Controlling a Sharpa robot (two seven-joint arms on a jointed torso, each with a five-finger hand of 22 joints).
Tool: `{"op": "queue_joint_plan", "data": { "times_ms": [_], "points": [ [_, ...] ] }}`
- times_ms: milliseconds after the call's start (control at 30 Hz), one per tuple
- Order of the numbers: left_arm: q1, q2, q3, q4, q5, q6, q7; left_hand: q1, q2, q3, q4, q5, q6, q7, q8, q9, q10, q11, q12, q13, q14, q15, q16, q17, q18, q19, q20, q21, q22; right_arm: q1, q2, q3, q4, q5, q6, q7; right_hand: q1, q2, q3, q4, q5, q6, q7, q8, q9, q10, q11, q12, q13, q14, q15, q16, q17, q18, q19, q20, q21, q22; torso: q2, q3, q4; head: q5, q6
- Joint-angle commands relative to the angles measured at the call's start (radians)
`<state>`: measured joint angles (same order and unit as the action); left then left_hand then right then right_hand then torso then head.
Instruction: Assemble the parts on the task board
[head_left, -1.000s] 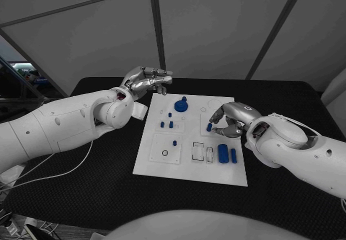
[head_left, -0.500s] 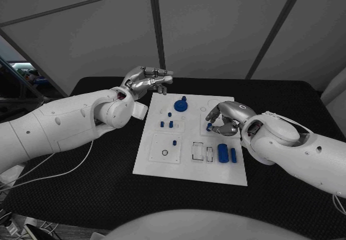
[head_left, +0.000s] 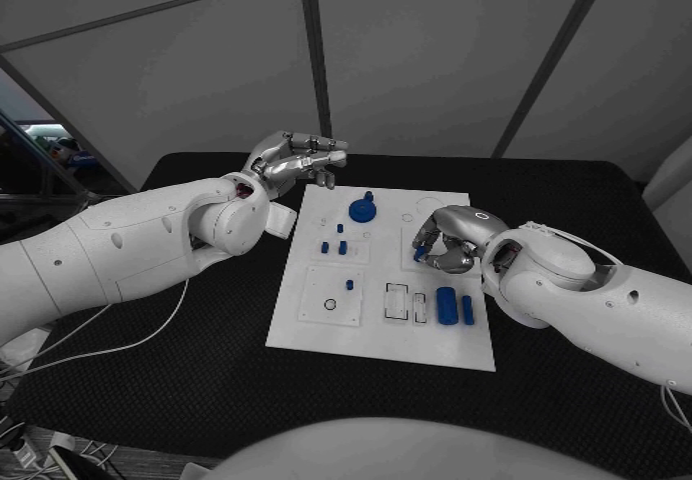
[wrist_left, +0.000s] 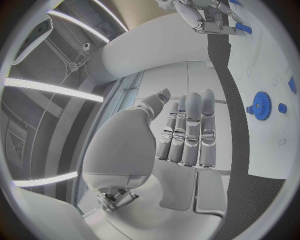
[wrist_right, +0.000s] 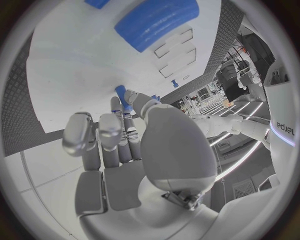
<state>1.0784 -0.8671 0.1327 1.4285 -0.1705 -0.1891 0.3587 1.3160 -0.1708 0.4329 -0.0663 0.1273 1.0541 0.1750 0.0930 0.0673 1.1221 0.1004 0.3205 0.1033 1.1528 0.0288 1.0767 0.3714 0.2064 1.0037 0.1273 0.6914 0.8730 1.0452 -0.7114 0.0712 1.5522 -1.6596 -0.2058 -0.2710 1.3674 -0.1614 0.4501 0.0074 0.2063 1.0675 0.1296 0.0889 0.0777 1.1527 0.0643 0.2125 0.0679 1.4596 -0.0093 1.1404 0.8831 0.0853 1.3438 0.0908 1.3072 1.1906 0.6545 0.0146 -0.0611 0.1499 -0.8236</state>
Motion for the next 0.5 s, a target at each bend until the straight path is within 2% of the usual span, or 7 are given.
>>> {"op": "queue_joint_plan", "data": {
  "times_ms": [33,267,500],
  "points": [
    [0.002,0.0,0.001,0.002,0.003,0.011,0.005,0.0,0.009,-0.005,-0.001,0.005,-0.009,-0.001,-0.002,0.0,-0.011,0.0,0.008,0.002,-0.008,-0.002,-0.002,-0.001,-0.025,-0.004,0.003,-0.005,-0.002,0.002,0.004,0.001,-0.002,-0.011,0.035,-0.002,0.008,0.004,0.006,0.002,-0.005,0.008,0.001,0.005,0.001,0.009,0.002,0.004,0.001,0.002,-0.007,0.007,0.002,0.006,0.006,0.001,0.005,0.002,0.0,-0.0001,-0.0008,0.001,-0.001],
    [0.002,-0.001,0.001,0.003,0.003,0.011,0.003,0.0,0.009,-0.005,-0.001,0.005,-0.009,-0.001,-0.002,0.0,-0.011,0.0,0.008,0.002,-0.008,-0.002,-0.002,-0.001,-0.025,-0.004,0.003,-0.005,-0.002,0.002,0.009,0.0,-0.006,-0.011,0.037,-0.003,0.006,0.006,0.006,0.003,-0.008,0.015,0.0,0.007,0.002,0.014,0.001,0.004,0.001,0.002,-0.007,0.009,0.003,0.006,0.007,0.0,0.006,0.004,0.0,0.0002,-0.0007,0.0,-0.003],
    [0.002,-0.002,0.001,0.003,0.003,0.012,0.002,0.001,0.011,-0.005,-0.001,0.005,-0.009,-0.001,-0.002,0.0,-0.011,0.0,0.009,0.002,-0.008,-0.002,-0.001,-0.001,-0.025,-0.004,0.003,-0.005,-0.002,0.001,0.011,0.0,-0.007,-0.013,-0.005,-0.011,-0.006,0.015,0.002,0.013,-0.011,0.04,-0.004,0.017,0.006,0.033,-0.004,0.007,0.003,0.007,-0.011,0.023,0.021,0.003,0.015,-0.003,0.015,0.016,0.0,0.0003,-0.0002,0.0,-0.004]
  ]
}}
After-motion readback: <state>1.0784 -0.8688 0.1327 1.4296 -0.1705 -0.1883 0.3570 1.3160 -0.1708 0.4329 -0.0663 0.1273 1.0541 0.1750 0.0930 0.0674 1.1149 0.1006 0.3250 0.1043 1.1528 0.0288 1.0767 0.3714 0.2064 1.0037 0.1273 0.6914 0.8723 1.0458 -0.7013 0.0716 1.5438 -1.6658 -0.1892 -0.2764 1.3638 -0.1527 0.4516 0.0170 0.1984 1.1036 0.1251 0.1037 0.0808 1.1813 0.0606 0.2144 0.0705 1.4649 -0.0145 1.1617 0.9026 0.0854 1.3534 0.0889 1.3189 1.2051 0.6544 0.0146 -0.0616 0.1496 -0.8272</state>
